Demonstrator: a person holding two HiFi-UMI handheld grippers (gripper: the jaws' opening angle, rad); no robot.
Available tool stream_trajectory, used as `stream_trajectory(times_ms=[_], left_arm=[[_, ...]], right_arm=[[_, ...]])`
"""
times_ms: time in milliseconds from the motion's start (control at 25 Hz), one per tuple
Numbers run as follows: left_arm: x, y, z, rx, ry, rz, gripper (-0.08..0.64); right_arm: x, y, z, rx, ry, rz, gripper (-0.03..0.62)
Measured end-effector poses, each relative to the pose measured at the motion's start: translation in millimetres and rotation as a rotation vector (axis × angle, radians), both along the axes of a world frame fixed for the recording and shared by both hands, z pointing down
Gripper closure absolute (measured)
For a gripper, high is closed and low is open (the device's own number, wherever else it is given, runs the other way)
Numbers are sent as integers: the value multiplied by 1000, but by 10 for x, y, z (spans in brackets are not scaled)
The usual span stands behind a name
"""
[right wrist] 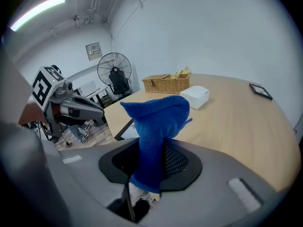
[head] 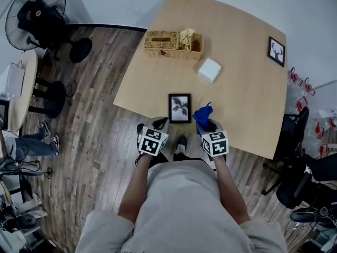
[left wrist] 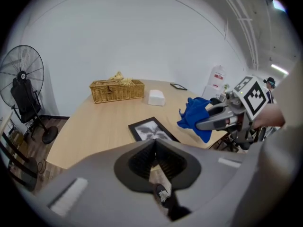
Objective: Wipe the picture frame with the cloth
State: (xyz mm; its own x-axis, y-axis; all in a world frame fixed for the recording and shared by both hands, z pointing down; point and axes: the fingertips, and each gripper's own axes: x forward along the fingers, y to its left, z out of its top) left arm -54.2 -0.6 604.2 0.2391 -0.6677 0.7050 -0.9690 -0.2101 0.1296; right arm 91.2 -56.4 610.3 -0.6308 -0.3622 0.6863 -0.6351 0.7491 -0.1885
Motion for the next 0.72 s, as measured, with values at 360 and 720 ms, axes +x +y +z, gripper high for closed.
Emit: stream_trajectory(times_ms=[360, 720], left_arm=[[-78, -12, -67, 23, 4, -34, 508], [-70, 4, -52, 26, 27, -32, 508]], right_arm=[[-58, -38, -47, 21, -7, -4, 482], [-112, -38, -33, 24, -1, -26, 482]])
